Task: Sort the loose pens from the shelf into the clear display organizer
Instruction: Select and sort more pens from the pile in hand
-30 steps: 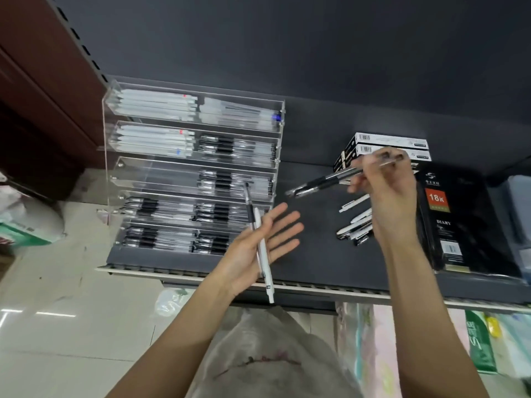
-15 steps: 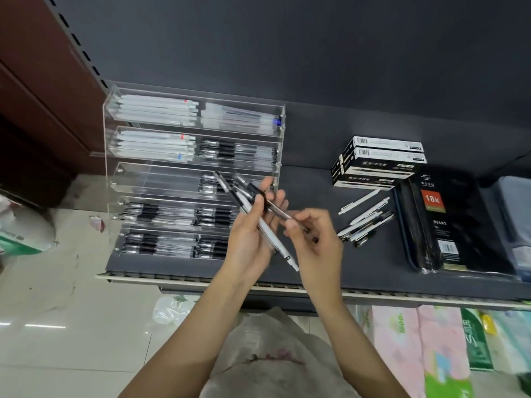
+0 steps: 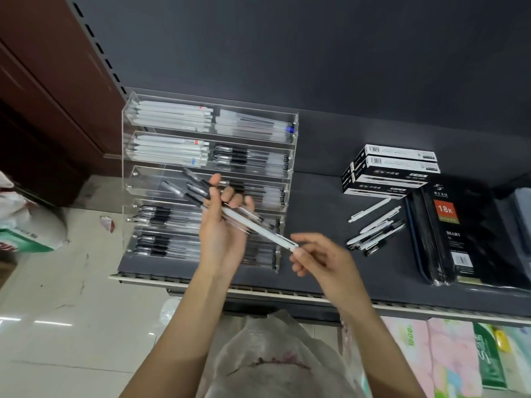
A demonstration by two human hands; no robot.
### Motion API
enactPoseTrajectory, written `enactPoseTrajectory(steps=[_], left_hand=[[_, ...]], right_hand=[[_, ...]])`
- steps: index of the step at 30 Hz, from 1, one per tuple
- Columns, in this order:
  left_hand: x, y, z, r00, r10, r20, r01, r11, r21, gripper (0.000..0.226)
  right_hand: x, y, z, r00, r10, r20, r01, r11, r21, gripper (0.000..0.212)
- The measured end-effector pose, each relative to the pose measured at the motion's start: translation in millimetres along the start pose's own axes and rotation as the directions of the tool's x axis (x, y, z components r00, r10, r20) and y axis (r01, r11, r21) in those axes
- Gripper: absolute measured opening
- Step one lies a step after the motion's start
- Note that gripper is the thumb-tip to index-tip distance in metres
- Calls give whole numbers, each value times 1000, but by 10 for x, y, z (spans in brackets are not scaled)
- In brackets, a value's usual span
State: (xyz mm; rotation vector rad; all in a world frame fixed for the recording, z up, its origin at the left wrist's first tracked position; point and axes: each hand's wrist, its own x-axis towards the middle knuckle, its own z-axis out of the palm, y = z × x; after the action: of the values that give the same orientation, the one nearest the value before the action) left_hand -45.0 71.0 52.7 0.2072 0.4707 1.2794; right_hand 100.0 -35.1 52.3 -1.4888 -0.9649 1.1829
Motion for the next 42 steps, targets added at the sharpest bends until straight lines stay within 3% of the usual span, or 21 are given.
enactPoseTrajectory(steps=[6,10,15,20,24,28,30,31,33,35,37,38,40,42], left_hand=[[39,214,-154,998,48,-50,-48,999,-7,23],[-89,58,-131,999,-12,-44,15,998,67,25],[-180,-13,-157,997,-40,-67,42,998,36,28],[-273,90,-204,998,-12,-54,17,997,77,39],[-269,322,-364,999,29,-43,-20,979,204,32],[-271,683,-599,996,-79,-44,88,954,286,26],[-261,877,-702,994,-101,-47,111,950,291,23],[-261,960,-740,994,-102,-47,111,953,283,22],[-286,1070,-780,990,-130,-47,137,958,252,23],[-353,1110,-800,981,-189,-43,194,955,226,23],[-380,1115,-825,969,-241,-48,245,951,187,22],[-377,1126,-831,964,-259,-59,265,949,173,22],[-354,1154,-843,959,-273,-75,283,940,190,24],[-348,1158,-839,963,-259,-74,270,926,264,28]], right_hand=[[86,-39,-175,987,-23,-160,47,987,152,14],[152,-55,292,981,-106,-163,118,991,67,10],[150,11,736,953,-191,-236,184,982,-52,12],[126,24,888,971,-135,-197,124,990,-69,7],[125,1,1169,974,-161,-157,140,980,-140,10],[44,42,1614,968,-139,-209,110,983,-146,10],[-24,76,1876,973,-29,-231,29,1000,-2,20],[-59,57,2000,975,70,-210,-36,987,159,29],[-113,3,2230,972,221,-79,-156,859,488,45],[-147,-27,2377,977,213,-13,-167,800,577,56],[-176,-36,2464,978,207,-33,-161,839,519,75],[-193,-57,2483,978,195,-69,-146,890,432,74],[-208,-56,2471,982,75,-171,-48,986,161,50],[-195,-75,2430,964,-76,-256,47,992,-118,36]])
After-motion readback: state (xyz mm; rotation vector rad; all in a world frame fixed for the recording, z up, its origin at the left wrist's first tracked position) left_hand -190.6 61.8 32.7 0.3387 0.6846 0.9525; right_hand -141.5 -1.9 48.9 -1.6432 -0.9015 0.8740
